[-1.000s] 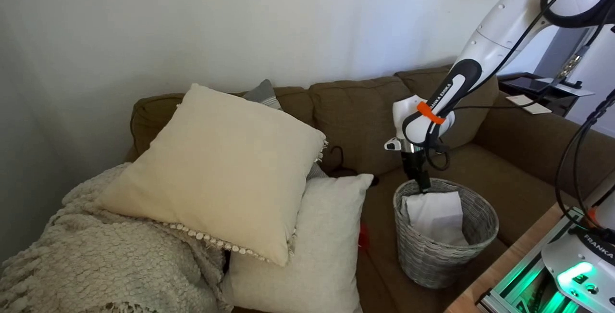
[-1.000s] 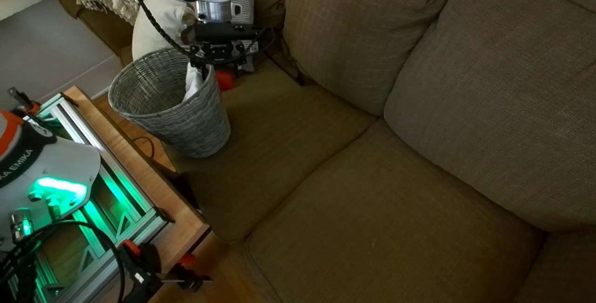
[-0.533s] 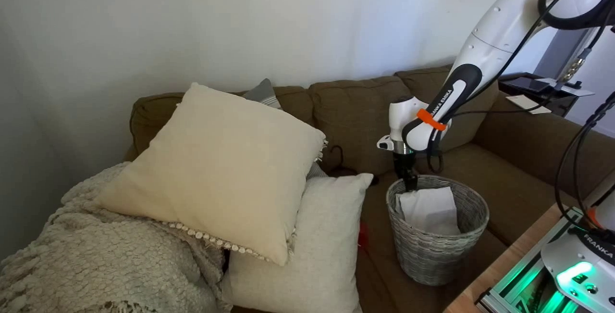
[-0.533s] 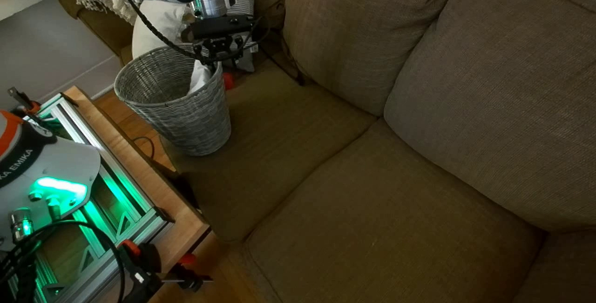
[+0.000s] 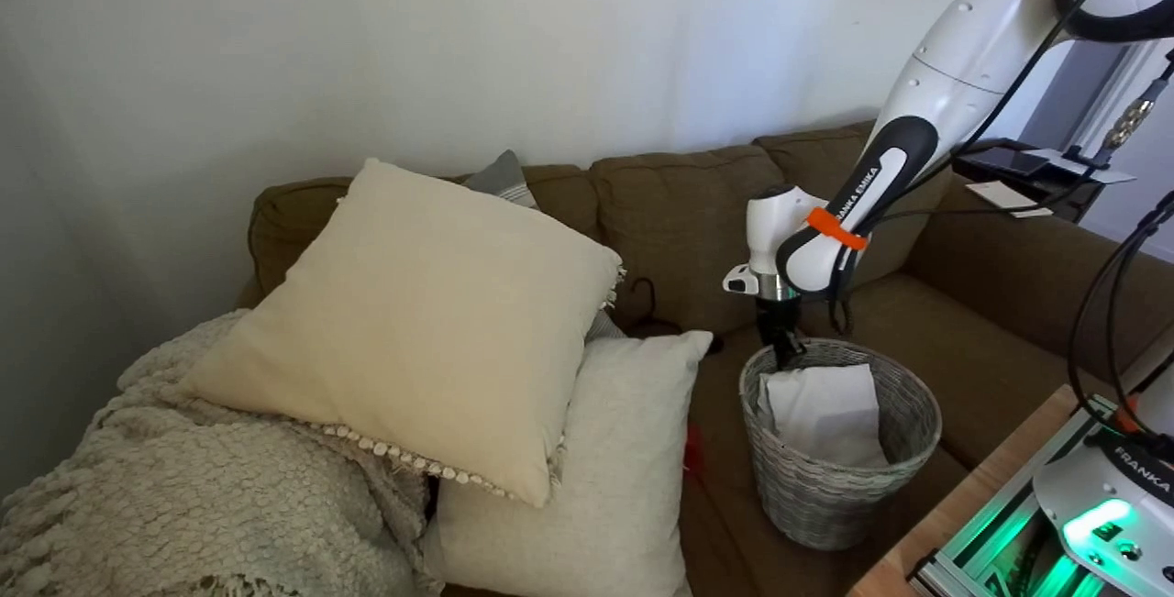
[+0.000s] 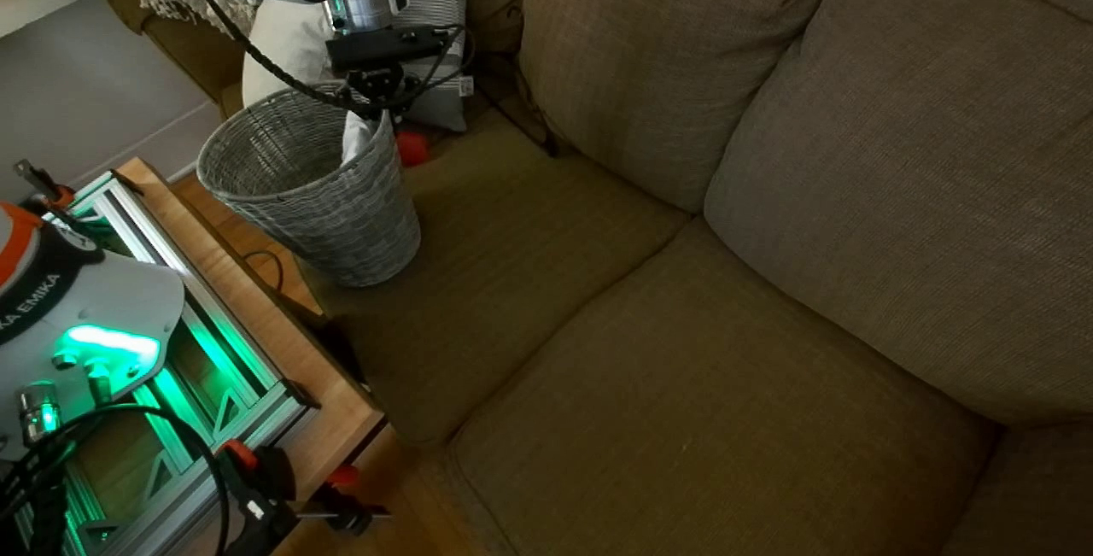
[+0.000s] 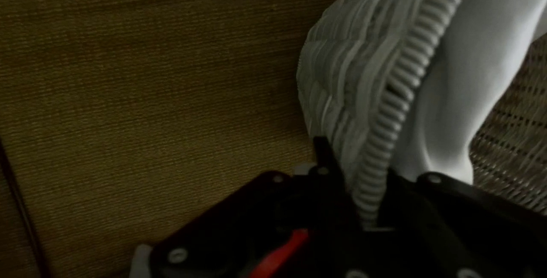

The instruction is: Pick up the basket and move it to the right corner of the right sofa seat

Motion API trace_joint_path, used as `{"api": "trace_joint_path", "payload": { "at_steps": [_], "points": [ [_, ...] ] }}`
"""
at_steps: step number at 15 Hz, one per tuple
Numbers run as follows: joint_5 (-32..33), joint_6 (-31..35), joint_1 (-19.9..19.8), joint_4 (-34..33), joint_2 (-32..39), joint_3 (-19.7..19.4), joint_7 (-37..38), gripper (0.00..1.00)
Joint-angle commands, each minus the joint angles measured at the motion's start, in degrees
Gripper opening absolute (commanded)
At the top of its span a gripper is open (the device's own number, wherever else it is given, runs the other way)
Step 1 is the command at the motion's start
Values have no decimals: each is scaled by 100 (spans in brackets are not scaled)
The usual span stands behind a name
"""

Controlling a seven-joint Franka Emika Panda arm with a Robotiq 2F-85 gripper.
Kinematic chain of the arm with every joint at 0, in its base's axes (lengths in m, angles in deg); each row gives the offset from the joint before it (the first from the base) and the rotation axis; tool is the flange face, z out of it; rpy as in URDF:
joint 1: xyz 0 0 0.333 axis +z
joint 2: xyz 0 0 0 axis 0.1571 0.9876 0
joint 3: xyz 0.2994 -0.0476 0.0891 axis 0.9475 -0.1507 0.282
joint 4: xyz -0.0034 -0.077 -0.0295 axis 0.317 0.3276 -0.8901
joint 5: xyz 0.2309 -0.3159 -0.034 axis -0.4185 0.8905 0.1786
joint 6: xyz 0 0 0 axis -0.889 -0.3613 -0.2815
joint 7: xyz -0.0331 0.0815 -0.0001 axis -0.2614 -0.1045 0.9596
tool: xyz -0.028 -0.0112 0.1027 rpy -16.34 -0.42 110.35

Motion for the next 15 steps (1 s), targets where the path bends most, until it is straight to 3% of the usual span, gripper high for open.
{"api": "trace_joint_path", "payload": {
  "at_steps": [1, 6, 10, 11, 12, 14, 15],
  "points": [
    [-428, 144, -642, 458, -275, 443, -579, 1],
    [-2053, 404, -2035, 1587, -1508, 887, -1529, 2],
    [-3611, 674, -2964, 2313, -2251, 957, -2444, 2],
    [-4030, 659, -3088, 2490, -2489, 893, -2666, 2],
    [-3550, 786, -2460, 1955, -1738, 538, -2414, 10],
    [-3954, 775, -2618, 2226, -2064, 418, -2736, 10],
    [-3991, 777, -2623, 2301, -2156, 389, -2755, 2]
  ]
}}
